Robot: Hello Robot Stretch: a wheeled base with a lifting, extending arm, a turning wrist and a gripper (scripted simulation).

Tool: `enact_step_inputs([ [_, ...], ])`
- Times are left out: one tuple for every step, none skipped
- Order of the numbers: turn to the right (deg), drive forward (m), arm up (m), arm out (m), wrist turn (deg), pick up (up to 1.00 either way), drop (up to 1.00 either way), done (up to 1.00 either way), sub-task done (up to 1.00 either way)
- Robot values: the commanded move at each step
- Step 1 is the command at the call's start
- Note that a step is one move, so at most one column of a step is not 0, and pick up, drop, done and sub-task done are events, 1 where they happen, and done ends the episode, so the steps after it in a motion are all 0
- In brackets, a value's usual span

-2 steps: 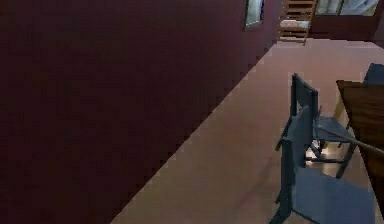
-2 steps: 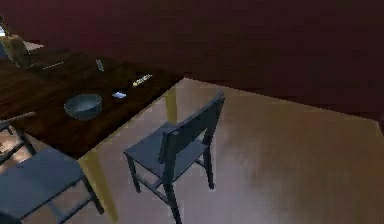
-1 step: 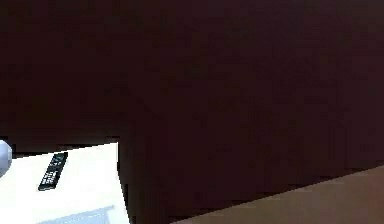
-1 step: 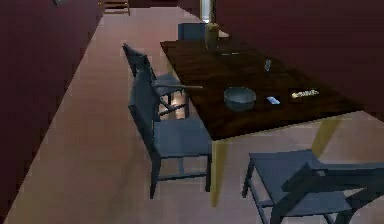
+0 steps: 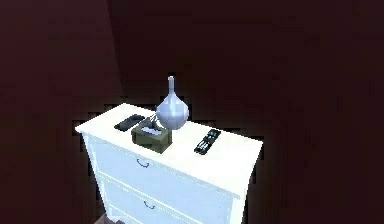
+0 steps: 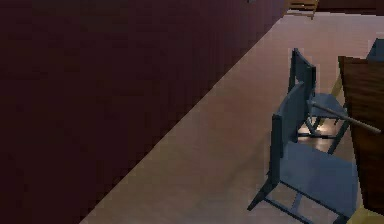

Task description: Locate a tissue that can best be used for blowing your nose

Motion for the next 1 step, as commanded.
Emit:
enact_step_inputs([
  [-12.0, 0.00, 0.00, 0.00, 0.0, 0.00, 0.00, 0.00, 0.00],
])
